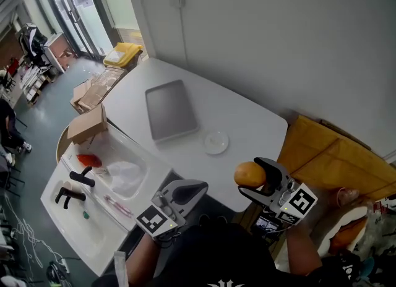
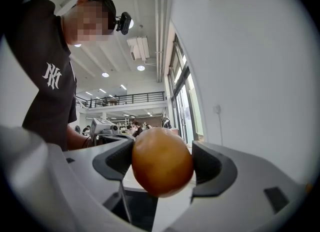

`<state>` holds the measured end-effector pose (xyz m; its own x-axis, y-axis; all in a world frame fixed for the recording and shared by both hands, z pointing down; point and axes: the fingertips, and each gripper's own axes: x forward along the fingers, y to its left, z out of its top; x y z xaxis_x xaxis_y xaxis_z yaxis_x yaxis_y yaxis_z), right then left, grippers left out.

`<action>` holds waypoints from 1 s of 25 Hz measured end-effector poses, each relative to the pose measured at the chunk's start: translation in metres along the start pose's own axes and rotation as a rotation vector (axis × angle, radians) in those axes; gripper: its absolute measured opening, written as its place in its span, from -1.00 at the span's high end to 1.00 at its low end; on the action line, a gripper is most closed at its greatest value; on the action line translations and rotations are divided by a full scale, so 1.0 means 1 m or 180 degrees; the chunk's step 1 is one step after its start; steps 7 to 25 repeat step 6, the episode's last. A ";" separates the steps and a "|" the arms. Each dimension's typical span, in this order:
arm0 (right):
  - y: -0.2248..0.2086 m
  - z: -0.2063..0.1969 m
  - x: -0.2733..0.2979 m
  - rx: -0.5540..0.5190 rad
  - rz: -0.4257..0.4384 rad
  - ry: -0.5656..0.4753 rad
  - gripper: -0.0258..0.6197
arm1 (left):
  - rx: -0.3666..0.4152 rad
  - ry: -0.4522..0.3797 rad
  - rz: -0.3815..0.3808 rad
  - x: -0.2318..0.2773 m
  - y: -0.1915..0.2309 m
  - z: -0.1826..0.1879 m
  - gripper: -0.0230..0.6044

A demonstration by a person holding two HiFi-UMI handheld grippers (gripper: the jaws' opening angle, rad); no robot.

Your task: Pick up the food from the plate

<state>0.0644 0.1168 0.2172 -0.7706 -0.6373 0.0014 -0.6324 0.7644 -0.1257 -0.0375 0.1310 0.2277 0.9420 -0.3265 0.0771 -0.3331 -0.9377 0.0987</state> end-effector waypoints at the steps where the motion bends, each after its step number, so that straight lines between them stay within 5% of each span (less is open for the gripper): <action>1: 0.000 0.000 -0.003 0.0011 0.0001 -0.0016 -0.17 | 0.0020 -0.0011 0.0020 -0.001 -0.003 0.002 0.90; 25: 0.000 0.000 -0.012 0.0056 0.0037 -0.0047 -0.17 | 0.0006 0.0002 0.0119 -0.008 -0.012 0.007 0.90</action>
